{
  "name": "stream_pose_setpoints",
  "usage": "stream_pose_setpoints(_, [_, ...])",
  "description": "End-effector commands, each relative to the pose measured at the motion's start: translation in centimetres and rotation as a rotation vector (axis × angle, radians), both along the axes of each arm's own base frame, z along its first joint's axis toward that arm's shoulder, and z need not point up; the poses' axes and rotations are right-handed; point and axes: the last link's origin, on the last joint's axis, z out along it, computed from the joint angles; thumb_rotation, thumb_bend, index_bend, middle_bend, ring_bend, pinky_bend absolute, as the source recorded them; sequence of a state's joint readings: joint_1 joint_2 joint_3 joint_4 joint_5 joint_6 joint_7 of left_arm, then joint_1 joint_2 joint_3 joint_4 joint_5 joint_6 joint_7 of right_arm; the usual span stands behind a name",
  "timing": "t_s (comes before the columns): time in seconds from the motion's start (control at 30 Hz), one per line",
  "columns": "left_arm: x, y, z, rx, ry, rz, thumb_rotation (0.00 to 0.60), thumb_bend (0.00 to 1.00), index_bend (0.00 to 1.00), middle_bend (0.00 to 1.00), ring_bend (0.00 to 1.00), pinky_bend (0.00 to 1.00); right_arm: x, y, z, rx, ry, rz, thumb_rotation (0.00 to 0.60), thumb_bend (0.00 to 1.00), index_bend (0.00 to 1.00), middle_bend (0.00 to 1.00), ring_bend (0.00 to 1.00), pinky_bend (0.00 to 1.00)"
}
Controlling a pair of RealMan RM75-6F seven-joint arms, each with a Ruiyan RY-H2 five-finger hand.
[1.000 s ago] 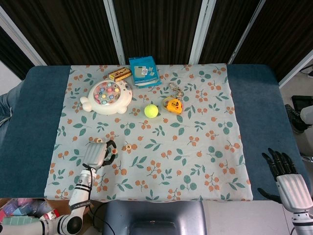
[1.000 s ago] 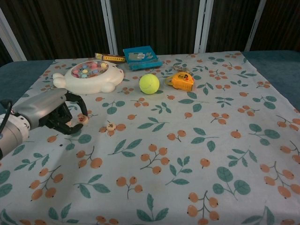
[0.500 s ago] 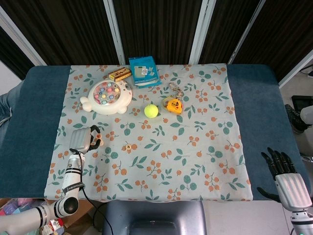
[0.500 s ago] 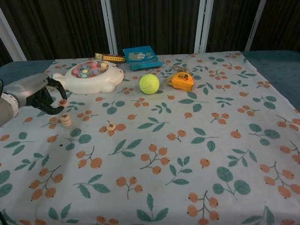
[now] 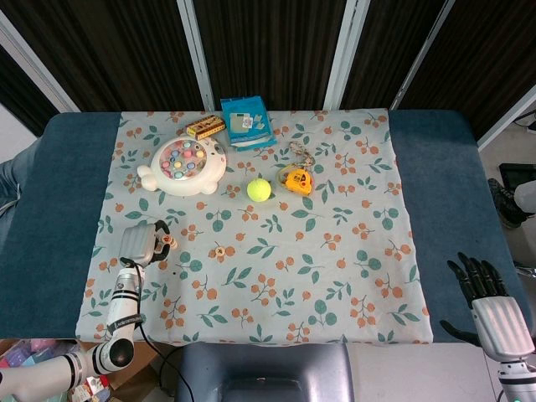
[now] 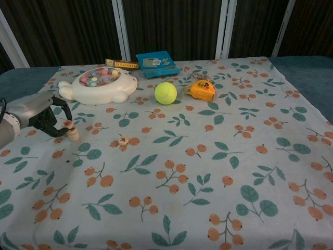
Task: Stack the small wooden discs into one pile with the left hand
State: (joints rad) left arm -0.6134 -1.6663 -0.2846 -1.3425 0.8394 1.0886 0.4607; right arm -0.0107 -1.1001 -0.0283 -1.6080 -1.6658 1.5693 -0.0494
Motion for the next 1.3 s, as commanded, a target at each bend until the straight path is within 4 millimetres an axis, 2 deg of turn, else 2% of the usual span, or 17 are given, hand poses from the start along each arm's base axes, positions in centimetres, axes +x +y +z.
stream_pose_setpoints(0.03, [-0.06, -0.04, -0.18, -0.005, -0.001, 0.000, 0.600, 0.39, 0.49, 1.00, 1.00, 1.00, -0.01, -0.03, -0.04, 0.002, 0.002, -0.001, 0.600, 0.20, 0.00, 0.00, 0.00, 0.05])
stream_pose_setpoints(0.9, [-0.02, -0.03, -0.55, -0.012, -0.010, 0.001, 0.600, 0.39, 0.45, 1.00, 1.00, 1.00, 0.01, -0.10, -0.21, 0.007, 0.007, -0.005, 0.600, 0.20, 0.00, 0.00, 0.00, 0.05])
stream_pose_setpoints(1.1, [-0.01, 0.04, -0.58, -0.014, -0.011, -0.002, 0.600, 0.39, 0.41, 1.00, 1.00, 1.00, 0.01, -0.12, -0.22, 0.006, 0.009, -0.008, 0.600, 0.20, 0.00, 0.00, 0.00, 0.05])
stream_pose_setpoints(1.3, [0.03, 0.01, -0.46, -0.017, -0.020, -0.008, 0.600, 0.39, 0.32, 1.00, 1.00, 1.00, -0.01, -0.22, -0.31, 0.006, 0.013, -0.010, 0.600, 0.20, 0.00, 0.00, 0.00, 0.05])
